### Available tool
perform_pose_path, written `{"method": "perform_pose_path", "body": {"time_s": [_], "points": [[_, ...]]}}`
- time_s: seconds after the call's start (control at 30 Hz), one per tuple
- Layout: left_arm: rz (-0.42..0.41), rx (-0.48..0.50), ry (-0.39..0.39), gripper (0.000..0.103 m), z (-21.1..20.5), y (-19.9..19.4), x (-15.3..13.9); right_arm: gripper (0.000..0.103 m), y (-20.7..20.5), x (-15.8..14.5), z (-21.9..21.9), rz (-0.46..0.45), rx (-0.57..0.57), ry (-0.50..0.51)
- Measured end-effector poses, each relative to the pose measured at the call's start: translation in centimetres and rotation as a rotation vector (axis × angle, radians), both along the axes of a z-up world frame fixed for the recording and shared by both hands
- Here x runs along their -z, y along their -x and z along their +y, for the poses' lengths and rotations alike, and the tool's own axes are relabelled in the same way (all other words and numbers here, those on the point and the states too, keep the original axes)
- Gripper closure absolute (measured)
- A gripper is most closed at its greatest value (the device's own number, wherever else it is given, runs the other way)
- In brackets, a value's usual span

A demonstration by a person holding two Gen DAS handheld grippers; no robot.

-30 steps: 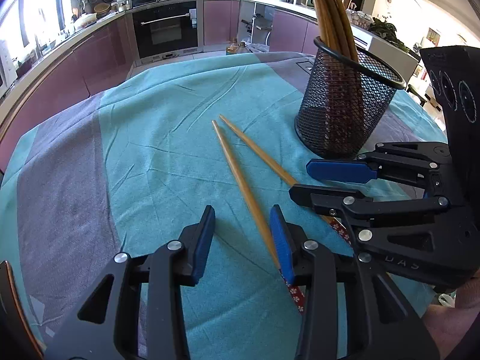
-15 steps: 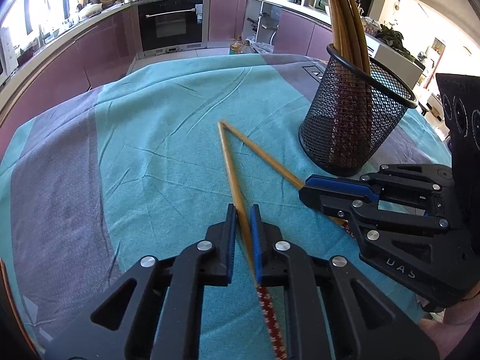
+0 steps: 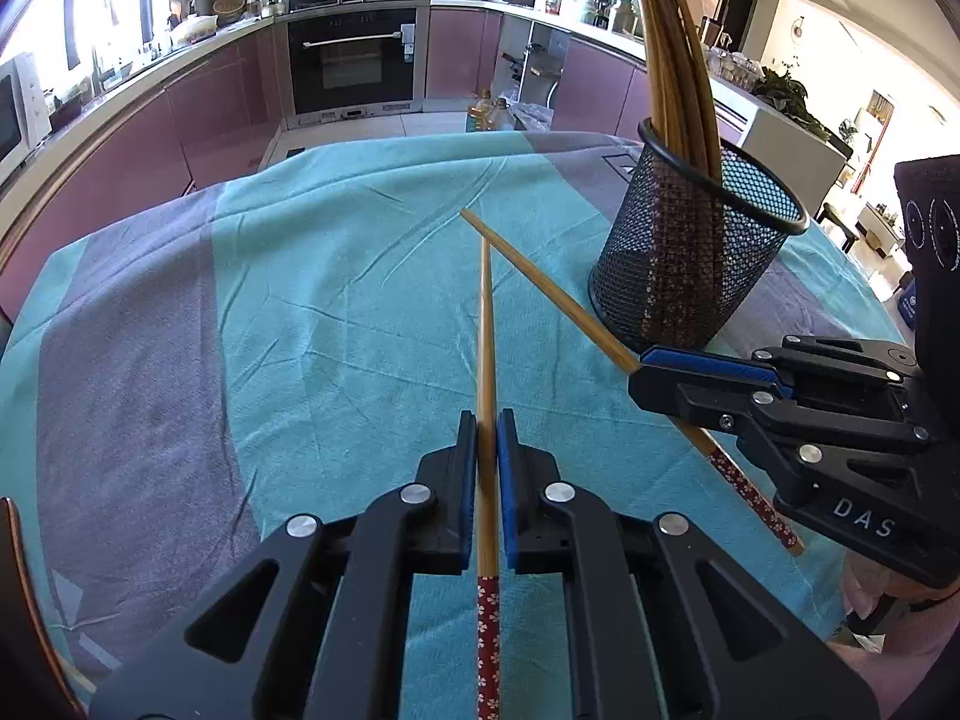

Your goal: Organize utensils

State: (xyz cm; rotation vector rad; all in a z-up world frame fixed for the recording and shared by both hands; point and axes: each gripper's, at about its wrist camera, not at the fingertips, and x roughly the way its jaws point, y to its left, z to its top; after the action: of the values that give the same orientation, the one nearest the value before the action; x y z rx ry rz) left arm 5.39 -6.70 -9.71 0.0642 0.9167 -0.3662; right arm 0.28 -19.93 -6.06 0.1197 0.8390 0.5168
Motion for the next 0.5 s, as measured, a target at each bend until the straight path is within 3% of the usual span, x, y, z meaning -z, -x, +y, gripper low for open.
{"method": "perform_pose_path", "body": {"time_s": [0.5], "points": [[-0.048, 0.023, 0.072, 0.095, 1.1, 1.9, -2.9, 0.098, 1.9, -2.8, -0.6, -0.071, -0.031, -0.055]]}}
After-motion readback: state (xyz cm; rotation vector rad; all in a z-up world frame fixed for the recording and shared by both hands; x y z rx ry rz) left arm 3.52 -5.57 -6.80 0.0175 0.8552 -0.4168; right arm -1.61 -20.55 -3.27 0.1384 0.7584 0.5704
